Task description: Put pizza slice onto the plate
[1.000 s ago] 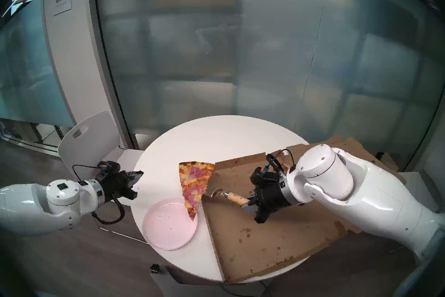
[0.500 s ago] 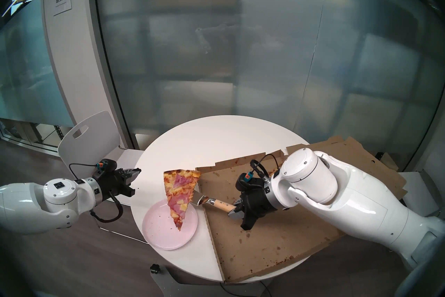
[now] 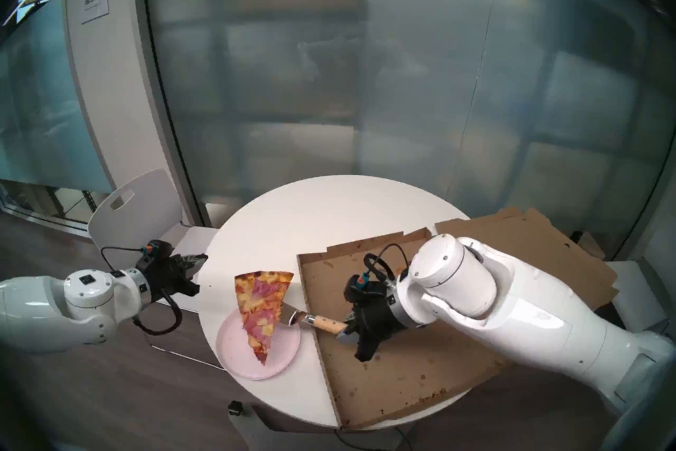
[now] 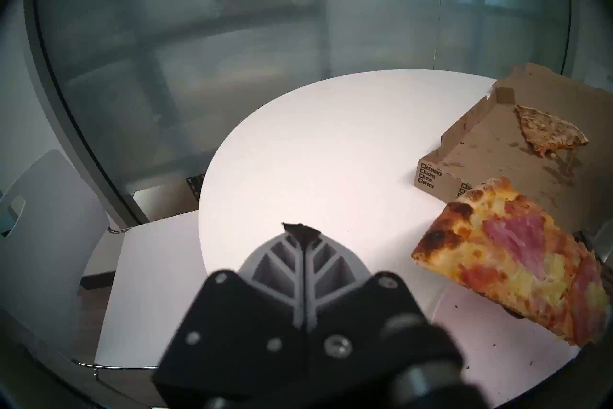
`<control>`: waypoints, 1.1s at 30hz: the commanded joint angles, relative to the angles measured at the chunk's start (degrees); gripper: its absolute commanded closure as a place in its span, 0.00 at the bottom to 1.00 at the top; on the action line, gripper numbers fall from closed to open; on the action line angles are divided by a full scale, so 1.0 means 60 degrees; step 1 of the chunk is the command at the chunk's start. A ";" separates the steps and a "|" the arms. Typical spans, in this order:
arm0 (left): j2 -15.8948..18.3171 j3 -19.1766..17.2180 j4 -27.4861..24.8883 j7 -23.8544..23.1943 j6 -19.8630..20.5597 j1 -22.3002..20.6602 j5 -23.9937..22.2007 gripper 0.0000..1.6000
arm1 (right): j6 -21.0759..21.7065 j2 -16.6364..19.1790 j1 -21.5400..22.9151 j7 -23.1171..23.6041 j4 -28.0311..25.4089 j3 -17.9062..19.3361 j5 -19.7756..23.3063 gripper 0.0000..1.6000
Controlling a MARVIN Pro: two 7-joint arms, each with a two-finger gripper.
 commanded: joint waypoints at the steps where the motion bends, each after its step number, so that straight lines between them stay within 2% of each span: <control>1: -0.0090 -0.0090 -0.0094 0.0068 -0.0080 -0.0093 0.0074 1.00 | -0.0089 -0.0272 0.0180 0.0150 0.0103 -0.0083 -0.0068 1.00; 11: -0.0129 -0.0070 -0.0037 0.0051 -0.0068 -0.0088 0.0109 1.00 | -0.0060 -0.0298 0.0250 0.0242 0.0153 -0.0348 -0.0445 1.00; 20: -0.0122 -0.0021 -0.0147 0.0069 -0.0050 -0.0071 0.0155 1.00 | 0.0068 -0.0111 0.0626 0.0267 -0.0069 -0.0934 -0.1530 1.00; 33: -0.0223 0.0030 -0.0157 0.0111 -0.0006 -0.0099 0.0229 1.00 | 0.0024 0.0068 0.0897 0.0219 -0.0462 -0.1225 -0.2549 1.00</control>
